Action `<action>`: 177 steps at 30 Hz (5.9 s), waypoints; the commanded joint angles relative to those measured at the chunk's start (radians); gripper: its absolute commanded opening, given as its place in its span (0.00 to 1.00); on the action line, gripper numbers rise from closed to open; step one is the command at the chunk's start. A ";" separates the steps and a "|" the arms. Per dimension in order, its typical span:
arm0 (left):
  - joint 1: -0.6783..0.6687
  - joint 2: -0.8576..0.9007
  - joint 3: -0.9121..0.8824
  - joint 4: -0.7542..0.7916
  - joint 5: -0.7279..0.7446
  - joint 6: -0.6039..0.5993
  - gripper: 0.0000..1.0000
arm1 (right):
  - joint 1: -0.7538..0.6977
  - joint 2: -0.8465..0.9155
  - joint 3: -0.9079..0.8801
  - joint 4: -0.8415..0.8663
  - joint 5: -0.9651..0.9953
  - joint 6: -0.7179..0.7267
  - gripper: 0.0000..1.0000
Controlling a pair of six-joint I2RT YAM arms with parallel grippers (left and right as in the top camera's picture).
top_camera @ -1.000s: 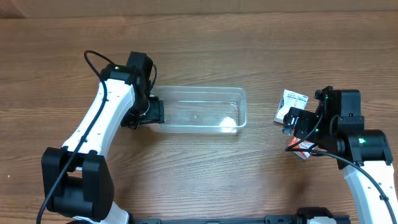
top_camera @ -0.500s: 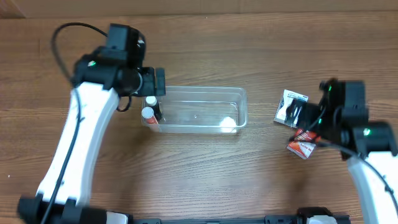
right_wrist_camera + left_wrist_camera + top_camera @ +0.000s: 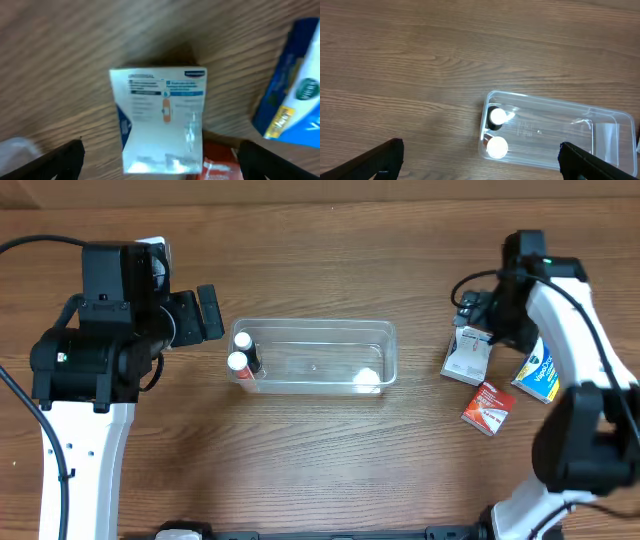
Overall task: Pack container
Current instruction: 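Grasp the white medicine packet with the right gripper, then lower the white packet into the container's right end and release, then grasp the blue VapoDrops box with the right gripper, then place the VapoDrops box in the container's middle and release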
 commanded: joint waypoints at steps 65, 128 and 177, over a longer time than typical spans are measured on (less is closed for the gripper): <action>0.005 0.010 0.019 -0.014 -0.010 -0.011 1.00 | 0.579 -0.029 -0.026 0.109 -0.046 0.069 0.76; 0.005 0.010 0.019 -0.034 -0.010 -0.007 1.00 | -0.397 0.183 -0.125 0.130 0.027 0.048 1.00; 0.005 0.021 0.019 -0.043 -0.009 -0.011 1.00 | 0.732 -0.135 0.008 0.253 -0.043 0.222 0.78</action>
